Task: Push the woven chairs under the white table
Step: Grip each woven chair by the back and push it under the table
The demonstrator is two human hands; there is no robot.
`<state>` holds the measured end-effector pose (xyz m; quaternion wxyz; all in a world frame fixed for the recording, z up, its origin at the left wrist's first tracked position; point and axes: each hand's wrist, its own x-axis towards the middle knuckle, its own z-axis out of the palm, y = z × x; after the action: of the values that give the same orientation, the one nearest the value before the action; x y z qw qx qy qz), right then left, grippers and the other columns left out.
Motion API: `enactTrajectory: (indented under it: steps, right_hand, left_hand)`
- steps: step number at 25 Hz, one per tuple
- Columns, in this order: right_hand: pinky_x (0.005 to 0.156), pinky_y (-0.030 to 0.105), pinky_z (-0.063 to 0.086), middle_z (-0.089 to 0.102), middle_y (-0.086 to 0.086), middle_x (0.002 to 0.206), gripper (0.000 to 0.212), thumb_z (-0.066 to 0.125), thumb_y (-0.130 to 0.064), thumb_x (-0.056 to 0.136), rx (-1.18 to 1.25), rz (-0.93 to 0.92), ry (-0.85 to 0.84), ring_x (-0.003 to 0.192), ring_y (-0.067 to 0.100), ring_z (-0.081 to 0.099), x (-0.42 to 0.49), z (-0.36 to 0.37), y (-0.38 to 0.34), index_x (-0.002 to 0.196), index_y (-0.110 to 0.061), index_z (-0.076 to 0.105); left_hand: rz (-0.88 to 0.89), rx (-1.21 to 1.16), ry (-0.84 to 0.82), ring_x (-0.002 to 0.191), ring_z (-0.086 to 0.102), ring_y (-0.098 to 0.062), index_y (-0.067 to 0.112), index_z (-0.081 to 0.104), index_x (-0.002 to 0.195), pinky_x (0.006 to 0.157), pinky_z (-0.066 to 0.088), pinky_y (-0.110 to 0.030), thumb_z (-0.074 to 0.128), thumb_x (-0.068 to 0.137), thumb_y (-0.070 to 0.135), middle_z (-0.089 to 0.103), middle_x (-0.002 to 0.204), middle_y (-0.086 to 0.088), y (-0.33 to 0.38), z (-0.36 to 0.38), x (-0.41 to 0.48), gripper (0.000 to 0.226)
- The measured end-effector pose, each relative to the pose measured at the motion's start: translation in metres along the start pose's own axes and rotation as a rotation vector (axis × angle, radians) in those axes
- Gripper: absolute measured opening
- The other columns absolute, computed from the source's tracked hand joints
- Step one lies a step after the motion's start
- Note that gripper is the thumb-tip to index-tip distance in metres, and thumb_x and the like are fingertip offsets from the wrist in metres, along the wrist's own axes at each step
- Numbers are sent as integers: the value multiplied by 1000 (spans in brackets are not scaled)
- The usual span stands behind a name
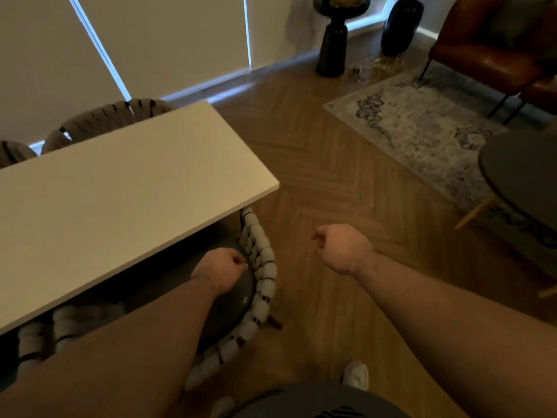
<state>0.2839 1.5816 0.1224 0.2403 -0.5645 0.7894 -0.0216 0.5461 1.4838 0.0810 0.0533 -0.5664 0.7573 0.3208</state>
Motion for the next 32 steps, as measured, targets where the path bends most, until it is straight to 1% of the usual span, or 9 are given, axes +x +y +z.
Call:
enactTrajectory:
  steps: [3, 7, 11, 15, 19, 21, 23, 26, 32]
  right_hand:
    - [96, 30, 52, 71, -3, 124, 35, 59, -31, 99, -22, -38, 46, 115, 19, 65, 19, -56, 55, 132, -26, 67]
    - [92, 29, 52, 72, -2, 122, 33, 60, -32, 98, -28, -58, 68, 112, 19, 66, 52, -111, 107, 131, -27, 67]
    - [92, 28, 50, 70, -3, 122, 33, 61, -31, 98, 5, -90, 79, 114, 20, 65, 103, -145, 121, 130, -27, 67]
    - [89, 28, 50, 70, -2, 119, 33, 63, -31, 98, -23, -138, 60, 112, 20, 65, 175, -166, 114, 131, -26, 66]
    - [92, 30, 51, 71, -1, 120, 34, 61, -28, 98, -48, -182, 40, 113, 21, 65, 272, -191, 100, 131, -23, 66]
    - [94, 32, 52, 72, 0, 119, 34, 60, -27, 96, -36, -210, 50, 113, 22, 65, 323, -204, 89, 129, -22, 68]
    - [92, 36, 55, 73, -1, 115, 33, 59, -27, 95, 14, -199, 44, 109, 22, 67, 361, -217, 79, 127, -23, 70]
    - [92, 36, 56, 72, -3, 116, 35, 58, -26, 96, 32, -197, 5, 109, 20, 67, 418, -241, 63, 130, -24, 68]
    - [95, 37, 54, 70, -2, 121, 38, 60, -29, 98, -36, -295, -42, 113, 20, 65, 558, -295, 50, 136, -24, 64]
  left_hand:
    - [-28, -57, 77, 99, 61, -11, 32, 72, 112, 86, 51, -30, 63, 99, 37, 68, 107, 7, 69, 4, 25, 16]
    - [-20, -107, 154, 101, 62, -13, 29, 72, 112, 87, 50, -29, 62, 100, 35, 69, 110, 4, 139, 7, 57, 17]
    - [9, 39, 188, 100, 64, -17, 27, 71, 118, 88, 56, -36, 59, 100, 39, 70, 113, 1, 172, -12, 93, 26]
    - [-25, -4, 257, 101, 66, -23, 23, 72, 120, 90, 57, -40, 59, 97, 44, 71, 115, -1, 188, -36, 163, 34]
    - [-102, -60, 253, 93, 64, -23, 22, 73, 101, 80, 54, -36, 61, 94, 45, 70, 100, -1, 183, -62, 247, 26]
    - [-135, -73, 247, 90, 64, -23, 23, 69, 92, 74, 49, -33, 62, 95, 45, 65, 90, 2, 175, -81, 287, 23]
    - [-162, -78, 242, 88, 63, -23, 25, 67, 90, 72, 46, -32, 64, 95, 45, 60, 85, 5, 171, -105, 322, 20]
    - [-191, -102, 275, 88, 64, -23, 23, 71, 95, 73, 48, -33, 66, 92, 43, 64, 88, 3, 174, -144, 379, 22]
    - [-227, -197, 281, 84, 65, -16, 29, 71, 89, 74, 54, -33, 69, 89, 40, 70, 89, 5, 190, -189, 484, 12]
